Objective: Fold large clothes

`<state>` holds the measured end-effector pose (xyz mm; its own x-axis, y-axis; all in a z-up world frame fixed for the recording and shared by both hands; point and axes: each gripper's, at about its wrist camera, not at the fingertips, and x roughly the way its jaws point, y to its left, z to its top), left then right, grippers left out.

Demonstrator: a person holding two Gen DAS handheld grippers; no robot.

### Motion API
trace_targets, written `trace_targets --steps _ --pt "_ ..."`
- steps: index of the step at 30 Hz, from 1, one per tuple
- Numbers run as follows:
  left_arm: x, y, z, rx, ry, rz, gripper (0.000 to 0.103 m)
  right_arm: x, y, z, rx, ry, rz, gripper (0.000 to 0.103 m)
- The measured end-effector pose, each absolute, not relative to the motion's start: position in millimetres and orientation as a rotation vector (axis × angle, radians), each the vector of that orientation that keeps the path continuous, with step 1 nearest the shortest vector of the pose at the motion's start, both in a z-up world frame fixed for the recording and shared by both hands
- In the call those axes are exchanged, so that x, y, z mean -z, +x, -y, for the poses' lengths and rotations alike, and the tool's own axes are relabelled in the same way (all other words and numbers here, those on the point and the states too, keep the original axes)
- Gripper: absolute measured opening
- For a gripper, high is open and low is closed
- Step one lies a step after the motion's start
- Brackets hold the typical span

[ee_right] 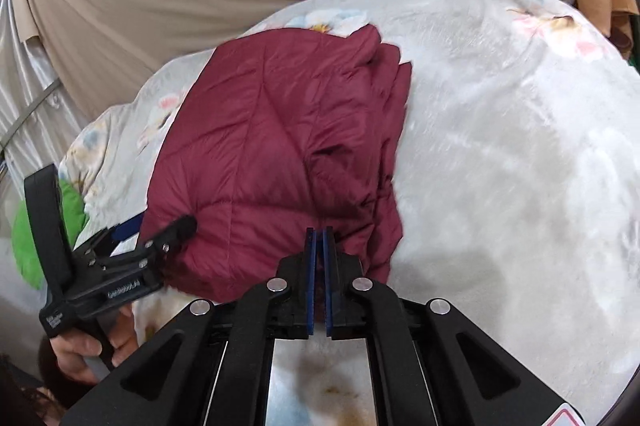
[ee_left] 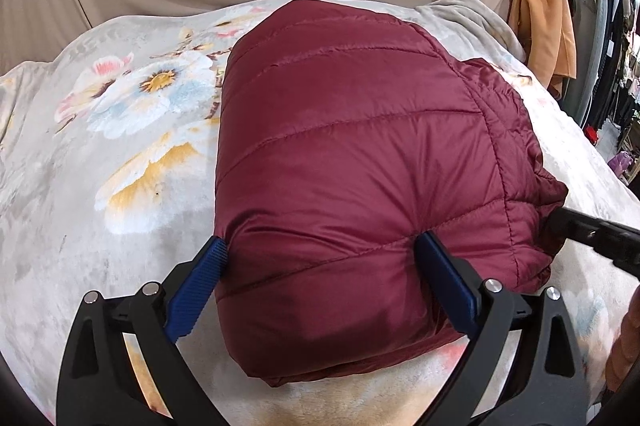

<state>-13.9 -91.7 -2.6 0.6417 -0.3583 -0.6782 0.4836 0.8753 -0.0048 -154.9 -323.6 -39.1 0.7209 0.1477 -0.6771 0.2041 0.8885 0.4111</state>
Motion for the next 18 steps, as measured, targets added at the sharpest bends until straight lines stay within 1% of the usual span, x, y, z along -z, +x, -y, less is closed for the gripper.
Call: trace_targets --steps 2,4,8,10,11,12,13,14,15,18 --pt "3 -14 92 0.489 0.187 -0.730 0.094 60 -145 320 0.031 0.483 -0.825 0.000" --pt "3 -16 94 0.487 0.201 -0.723 0.094 66 -144 316 0.026 0.484 -0.818 0.000" --pt "2 -16 93 0.486 0.184 -0.737 0.094 55 -148 317 0.025 0.474 -0.825 0.000" --pt "-6 -13 83 0.518 0.133 -0.756 0.093 42 -156 320 0.029 0.491 -0.793 0.005" --pt "-12 -11 77 0.529 0.100 -0.755 0.093 36 -160 323 0.031 0.501 -0.774 0.014" --pt "-19 -8 68 0.536 0.059 -0.750 0.093 31 -162 327 0.031 0.514 -0.754 0.032" --pt "-25 -4 61 0.536 0.031 -0.747 0.093 27 -165 331 0.035 0.528 -0.731 0.044" --pt "-29 1 55 0.538 0.015 -0.749 0.094 22 -168 335 0.045 0.541 -0.703 0.064" --pt "-33 9 49 0.544 -0.010 -0.761 0.094 19 -168 337 0.047 0.547 -0.692 0.069" --pt "-32 32 41 0.548 -0.067 -0.830 0.094 24 -151 343 0.024 0.592 -0.727 0.070"
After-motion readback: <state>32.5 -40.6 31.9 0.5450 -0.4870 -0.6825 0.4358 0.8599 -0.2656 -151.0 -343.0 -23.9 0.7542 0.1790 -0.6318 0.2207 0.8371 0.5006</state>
